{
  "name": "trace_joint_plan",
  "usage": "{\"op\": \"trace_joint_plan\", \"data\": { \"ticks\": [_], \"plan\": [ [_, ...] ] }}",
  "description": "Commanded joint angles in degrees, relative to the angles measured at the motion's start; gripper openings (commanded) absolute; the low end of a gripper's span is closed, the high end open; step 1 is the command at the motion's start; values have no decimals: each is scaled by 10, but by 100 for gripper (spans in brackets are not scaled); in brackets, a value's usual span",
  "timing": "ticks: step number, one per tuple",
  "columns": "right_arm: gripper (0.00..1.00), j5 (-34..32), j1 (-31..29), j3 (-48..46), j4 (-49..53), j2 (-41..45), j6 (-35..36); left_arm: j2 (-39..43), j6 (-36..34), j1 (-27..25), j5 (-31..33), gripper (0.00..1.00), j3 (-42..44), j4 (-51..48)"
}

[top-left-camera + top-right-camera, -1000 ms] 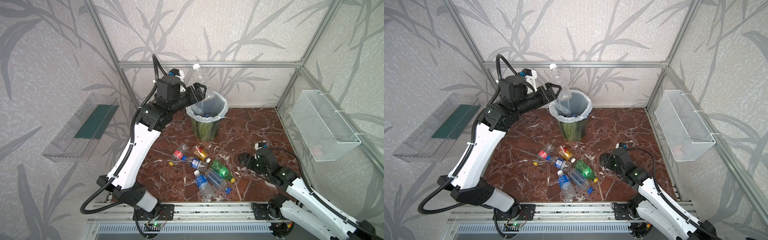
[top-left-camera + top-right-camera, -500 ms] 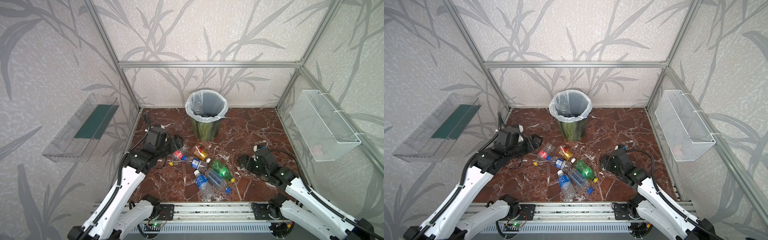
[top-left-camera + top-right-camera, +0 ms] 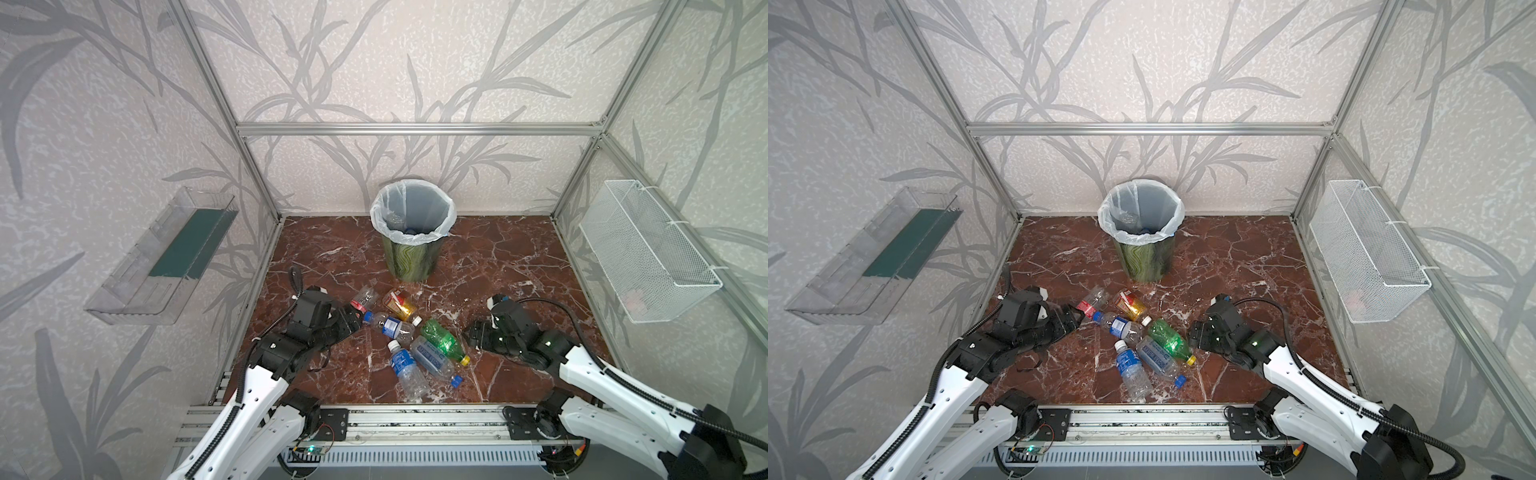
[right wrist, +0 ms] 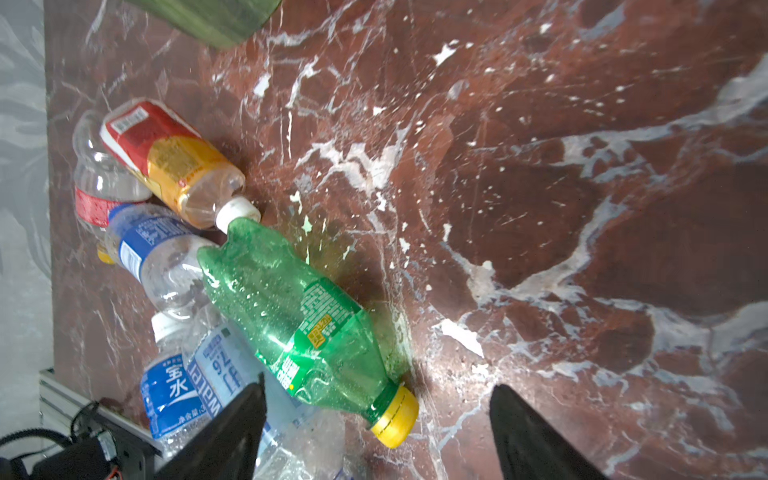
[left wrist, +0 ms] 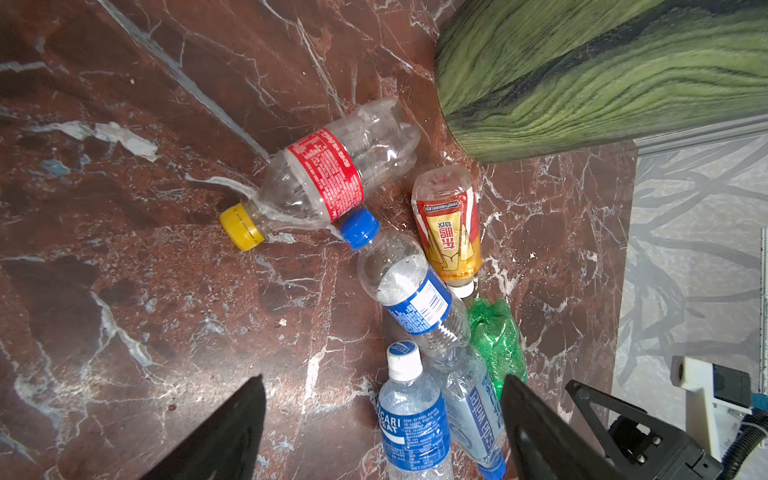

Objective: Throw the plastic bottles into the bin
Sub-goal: 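Reach the right gripper to the yellow-capped green soda bottle and grasp it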

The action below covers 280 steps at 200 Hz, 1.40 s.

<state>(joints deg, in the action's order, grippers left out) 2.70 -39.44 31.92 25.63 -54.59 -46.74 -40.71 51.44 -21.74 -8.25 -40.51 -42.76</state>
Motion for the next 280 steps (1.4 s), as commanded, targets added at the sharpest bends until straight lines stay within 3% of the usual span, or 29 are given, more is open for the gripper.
{"op": "trace_joint_plan", "data": {
  "ticks": [1,48,170,227,280],
  "plan": [
    [85,-2,-28,33,0,-32,29,8,18,1,-12,88,16,19],
    [87,-7,-64,81,3,-118,52,10,28,2,-28,88,38,29],
    [93,-10,-99,144,-7,-244,84,21,31,3,-26,85,57,33],
    [90,-23,-100,176,12,-301,83,24,32,2,-29,85,63,35],
    [81,-63,-98,193,38,-330,61,20,35,1,-32,84,68,38]
  ]
}}
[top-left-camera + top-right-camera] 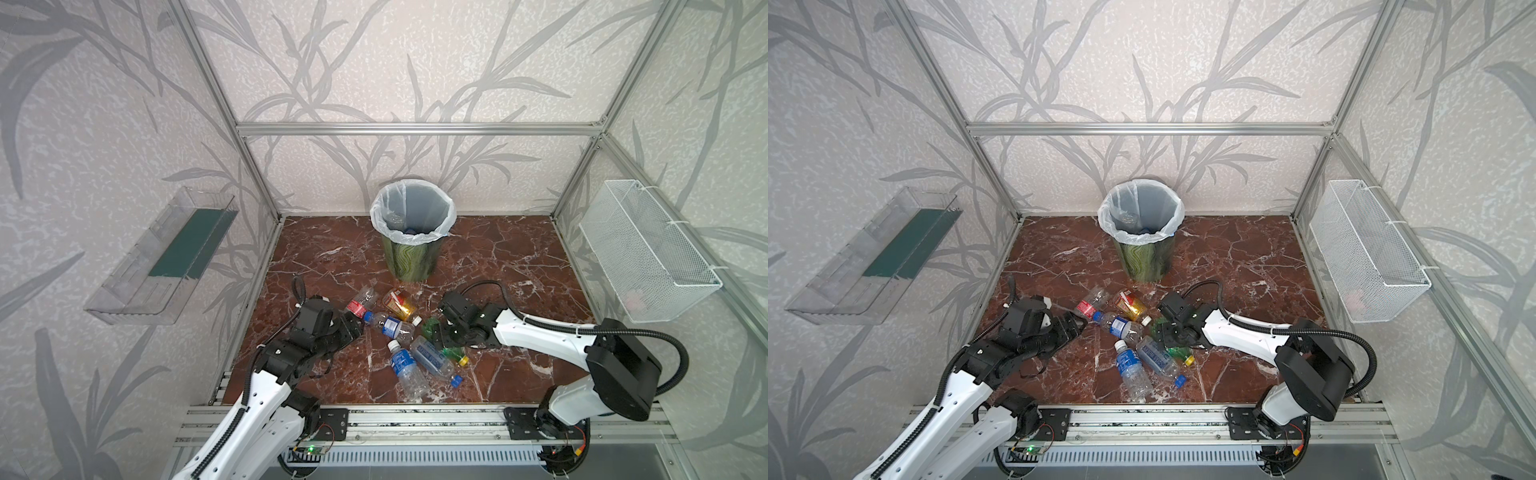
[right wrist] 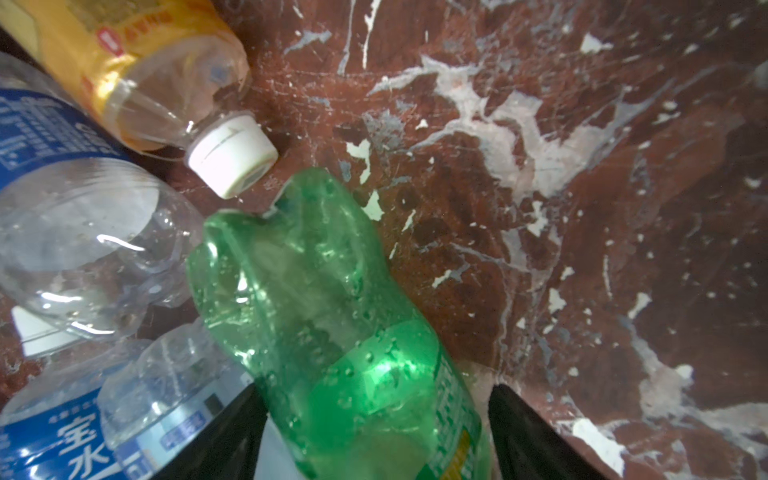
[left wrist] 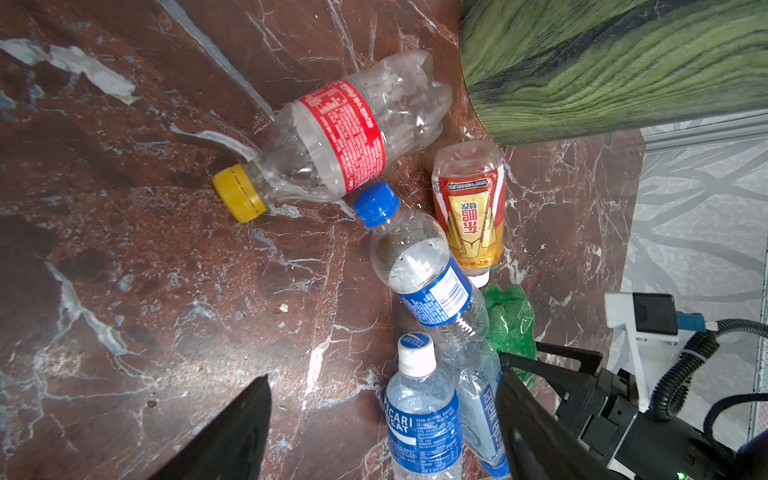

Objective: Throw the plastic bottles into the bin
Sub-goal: 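Reach the right gripper to the yellow-capped green soda bottle and grasp it, then lift the green bottle with the right gripper and drop it into the bin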

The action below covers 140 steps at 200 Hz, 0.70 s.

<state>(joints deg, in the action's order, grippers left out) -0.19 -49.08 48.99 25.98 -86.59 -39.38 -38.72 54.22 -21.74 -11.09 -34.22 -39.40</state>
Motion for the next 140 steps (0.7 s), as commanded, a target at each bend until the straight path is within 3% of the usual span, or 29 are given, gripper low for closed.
{"op": "trace_joint_plan", "data": {
  "ticks": [1,59,140],
  "plan": [
    [80,-35,-2,23,36,-11,-13,0,7,1,-4,84,5,4],
    [69,-37,26,-4,38,-1,-31,-8,5,1,-3,84,5,9],
    [59,18,91,-127,-25,127,-66,-20,5,1,-5,83,13,21]
  ]
}}
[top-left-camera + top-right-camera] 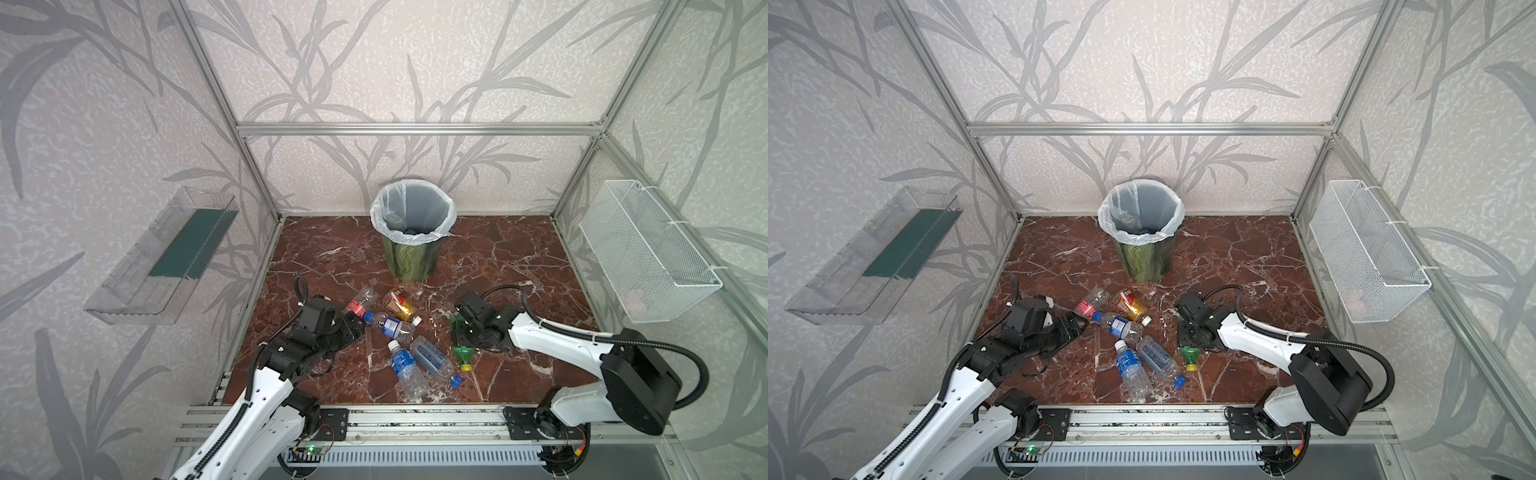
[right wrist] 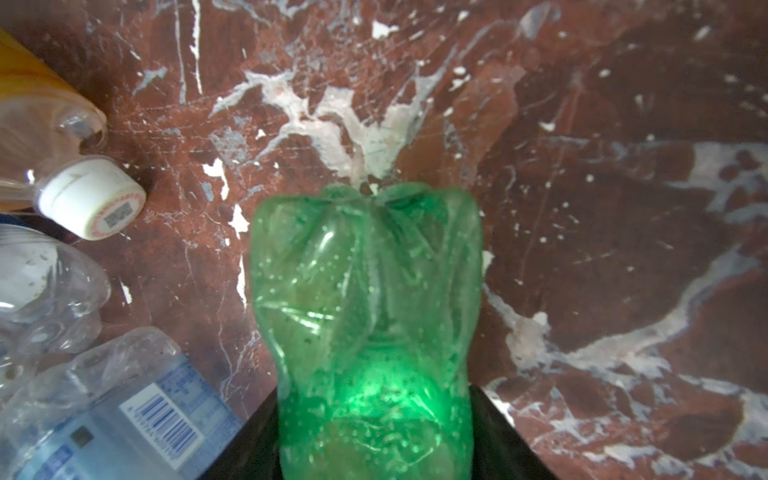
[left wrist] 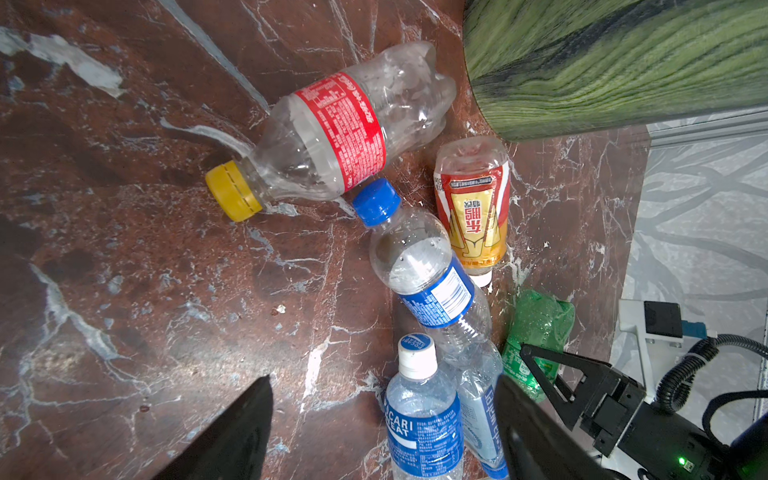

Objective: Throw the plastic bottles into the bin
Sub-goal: 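Lift the green bottle with the right gripper and drop it into the bin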

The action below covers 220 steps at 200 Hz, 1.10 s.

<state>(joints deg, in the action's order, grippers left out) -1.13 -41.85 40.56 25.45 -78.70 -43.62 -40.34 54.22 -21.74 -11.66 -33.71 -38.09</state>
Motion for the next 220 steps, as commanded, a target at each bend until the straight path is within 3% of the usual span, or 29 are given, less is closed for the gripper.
{"op": "trace_joint_plan", "data": {
  "ticks": [1,43,77,91,106,136,152,167,177,220],
  "plan": [
    [59,27,19,-43,-19,48,-24,-3,5,2,1,83,8,8],
    [59,70,53,-130,-111,182,-68,-17,5,1,-4,83,9,19],
    [58,105,80,-91,-120,259,-78,-26,2,1,-2,83,1,18],
    [58,117,91,-19,-121,258,-78,-29,-1,2,0,83,-12,14],
    [59,123,98,124,-112,215,-60,-36,-5,2,4,83,-32,6],
    [66,126,111,468,-53,28,-35,-59,-14,2,8,83,-80,-1],
    [76,122,138,559,-12,-61,-59,-71,-14,2,8,83,-104,-7],
    [82,126,158,535,-26,-74,-84,-71,-16,3,8,83,-117,-18],
    [100,101,159,491,-35,-49,-82,-62,-15,3,9,83,-114,-20],
    [100,76,159,256,-28,114,-66,-30,-16,6,14,84,-69,-23]
  ]
}}
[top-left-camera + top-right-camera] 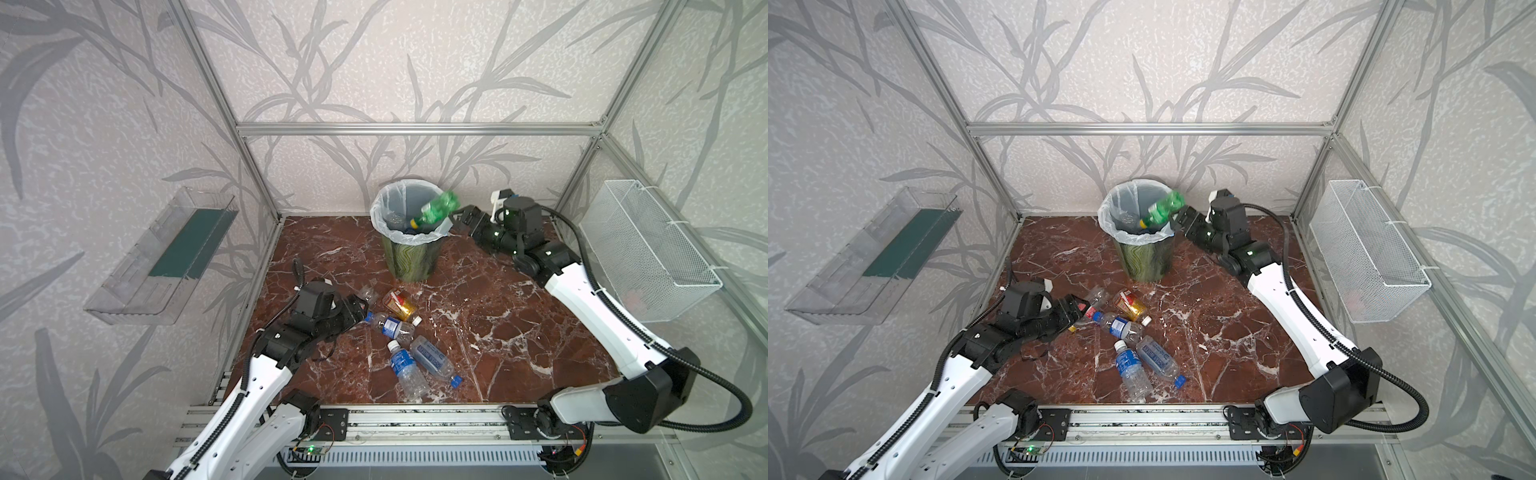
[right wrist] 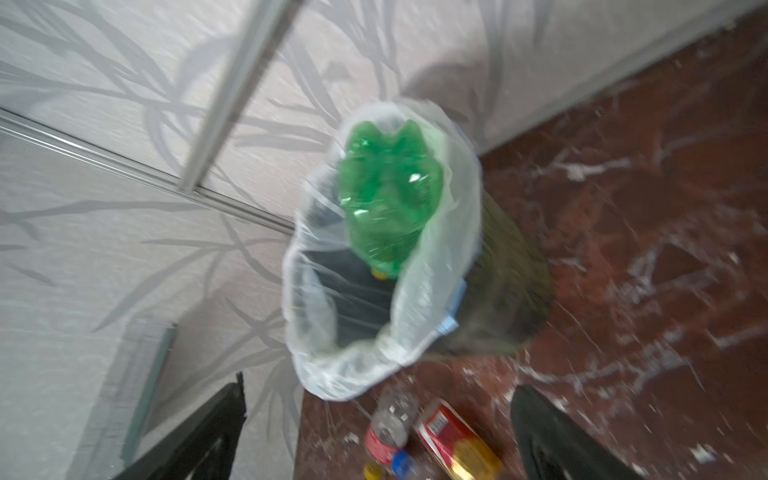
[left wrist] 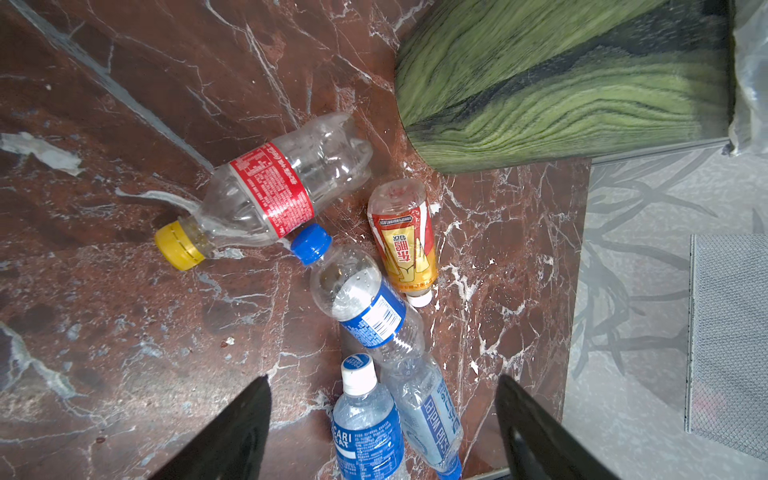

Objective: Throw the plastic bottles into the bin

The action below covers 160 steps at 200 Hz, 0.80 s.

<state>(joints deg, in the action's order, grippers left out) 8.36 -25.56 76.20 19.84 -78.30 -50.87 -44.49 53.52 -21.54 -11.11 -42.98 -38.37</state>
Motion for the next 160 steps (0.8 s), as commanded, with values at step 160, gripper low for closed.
{"op": "trace_joint_plan", "data": {
  "ticks": [160],
  "plan": [
    [95,11,-52,-480,13,287,-37,60,23,6,6,84,103,-17]
  ]
}}
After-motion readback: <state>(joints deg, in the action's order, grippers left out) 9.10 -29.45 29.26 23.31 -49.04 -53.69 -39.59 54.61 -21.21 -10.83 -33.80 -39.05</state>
